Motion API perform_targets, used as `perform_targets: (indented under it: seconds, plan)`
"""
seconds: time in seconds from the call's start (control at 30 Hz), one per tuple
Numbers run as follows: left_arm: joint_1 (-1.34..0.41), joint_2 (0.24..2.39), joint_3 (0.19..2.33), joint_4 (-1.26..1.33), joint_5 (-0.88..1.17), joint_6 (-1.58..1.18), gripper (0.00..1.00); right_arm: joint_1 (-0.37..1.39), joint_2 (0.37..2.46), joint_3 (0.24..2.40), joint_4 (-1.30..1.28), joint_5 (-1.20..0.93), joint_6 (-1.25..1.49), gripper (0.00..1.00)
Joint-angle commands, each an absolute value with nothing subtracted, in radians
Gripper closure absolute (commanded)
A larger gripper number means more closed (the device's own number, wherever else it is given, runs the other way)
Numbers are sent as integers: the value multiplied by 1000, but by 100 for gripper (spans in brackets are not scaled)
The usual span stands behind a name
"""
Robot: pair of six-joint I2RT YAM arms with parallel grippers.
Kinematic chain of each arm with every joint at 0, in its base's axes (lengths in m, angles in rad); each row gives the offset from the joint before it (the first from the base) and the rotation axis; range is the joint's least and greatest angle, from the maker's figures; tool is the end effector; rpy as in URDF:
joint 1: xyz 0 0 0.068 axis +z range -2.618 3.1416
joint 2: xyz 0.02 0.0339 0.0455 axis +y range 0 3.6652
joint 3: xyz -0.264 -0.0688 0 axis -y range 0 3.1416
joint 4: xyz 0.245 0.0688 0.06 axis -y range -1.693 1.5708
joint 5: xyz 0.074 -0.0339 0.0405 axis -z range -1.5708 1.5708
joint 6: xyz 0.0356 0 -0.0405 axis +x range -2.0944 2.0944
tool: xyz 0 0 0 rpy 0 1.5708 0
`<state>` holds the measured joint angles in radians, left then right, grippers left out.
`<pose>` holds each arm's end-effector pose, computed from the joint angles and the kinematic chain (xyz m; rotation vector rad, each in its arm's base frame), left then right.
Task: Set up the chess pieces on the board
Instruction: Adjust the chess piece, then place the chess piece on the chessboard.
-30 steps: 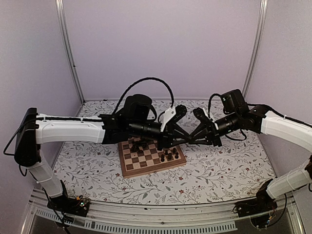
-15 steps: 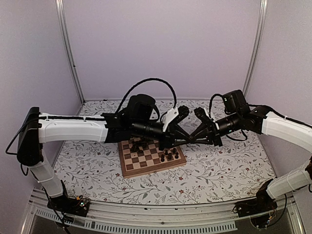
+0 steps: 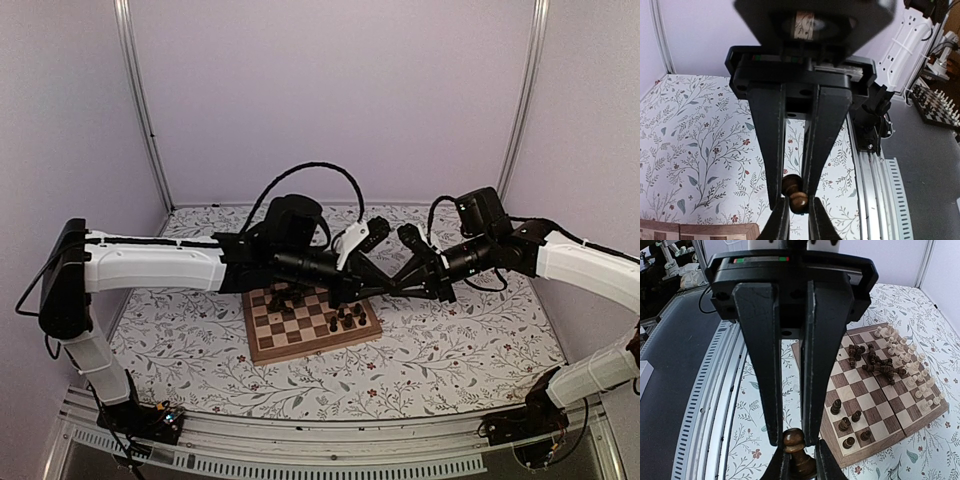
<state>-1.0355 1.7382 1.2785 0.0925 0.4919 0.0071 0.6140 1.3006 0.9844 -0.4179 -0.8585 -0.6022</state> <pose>0.1939 -0.3600 0.2810 1.3224 1.5956 -1.1362 0.2078 0.1795 0.2836 -1.5760 1.5038 0.9826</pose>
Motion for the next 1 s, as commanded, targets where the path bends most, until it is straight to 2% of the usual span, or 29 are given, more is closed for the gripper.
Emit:
perform_targets:
  seconds: [0.0,0.07,0.1,0.2,0.3,0.6,0.97]
  plan:
    - [-1047,1761,1308,101,496,4,90,615,1279,977,-390,-851,-597,86]
    - [-1045,1759,1312,95,485,3,93,614,1280,973,-388,-844,-601,84]
    - [-1046,1756,1315,85,469,4,94,614,1281,971,-387,-839,-605,80]
    - [-1037,1743,1335,29,417,16,95,613,1285,963,-389,-818,-611,48]
    - [-1011,1725,1360,-80,363,31,96,591,1292,956,-392,-791,-628,37]
    - [-922,1766,1443,-424,205,62,97,471,1260,944,-382,-770,-632,34]
    - [-882,1897,1539,-639,96,39,96,461,1286,939,-377,-736,-633,33]
